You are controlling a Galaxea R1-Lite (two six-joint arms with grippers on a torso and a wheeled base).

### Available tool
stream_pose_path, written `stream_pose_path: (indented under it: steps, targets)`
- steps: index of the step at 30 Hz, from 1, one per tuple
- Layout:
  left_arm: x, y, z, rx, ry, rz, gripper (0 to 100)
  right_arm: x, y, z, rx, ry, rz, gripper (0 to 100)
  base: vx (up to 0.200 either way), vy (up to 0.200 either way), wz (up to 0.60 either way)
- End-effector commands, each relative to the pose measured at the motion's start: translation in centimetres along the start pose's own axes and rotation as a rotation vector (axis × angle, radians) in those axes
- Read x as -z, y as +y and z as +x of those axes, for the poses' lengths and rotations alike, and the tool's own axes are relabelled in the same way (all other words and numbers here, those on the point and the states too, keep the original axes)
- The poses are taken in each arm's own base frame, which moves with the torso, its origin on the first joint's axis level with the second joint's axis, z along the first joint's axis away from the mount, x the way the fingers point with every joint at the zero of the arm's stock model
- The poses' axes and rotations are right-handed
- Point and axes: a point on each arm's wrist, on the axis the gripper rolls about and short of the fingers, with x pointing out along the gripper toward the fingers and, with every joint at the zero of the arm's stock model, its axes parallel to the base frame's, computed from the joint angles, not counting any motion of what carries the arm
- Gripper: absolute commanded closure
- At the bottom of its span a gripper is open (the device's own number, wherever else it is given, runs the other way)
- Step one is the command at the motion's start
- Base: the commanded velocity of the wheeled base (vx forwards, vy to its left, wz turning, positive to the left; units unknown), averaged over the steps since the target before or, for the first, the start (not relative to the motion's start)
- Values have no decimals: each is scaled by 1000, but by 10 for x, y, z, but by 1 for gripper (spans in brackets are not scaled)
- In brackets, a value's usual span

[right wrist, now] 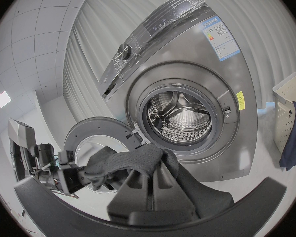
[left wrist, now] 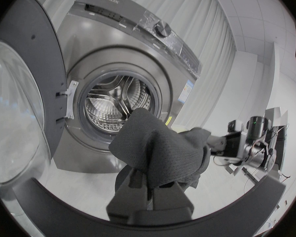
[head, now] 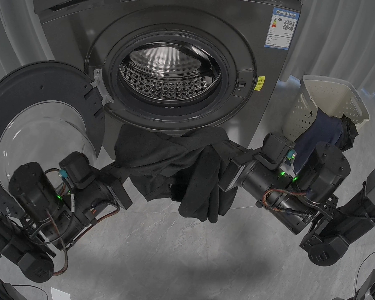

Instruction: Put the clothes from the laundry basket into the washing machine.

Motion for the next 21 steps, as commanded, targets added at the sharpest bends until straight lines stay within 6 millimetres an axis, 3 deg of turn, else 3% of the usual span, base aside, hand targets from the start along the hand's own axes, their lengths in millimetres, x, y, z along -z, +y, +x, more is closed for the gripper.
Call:
stream_pose_path:
  steps: [1,9,10,16,21]
  targets:
    - [-26,-9,-12,37,-98,-1,100,12,-5,3,13,27,-6,100,0,0,0]
    - [-31,-22,-16,106,-113,-12,100,33,-8,17,10,55,-9,100,0,0,0]
    - [-32,-25,-17,120,-120,-16,100,36,-9,21,11,54,-9,0,0,0,0]
    - [-33,-31,-16,141,-104,-24,100,58,-22,41,39,62,-18,0,0,0,0]
    - [-38,-30,-6,125,-104,-36,100,73,-22,29,46,140,-31,0,0,0,0]
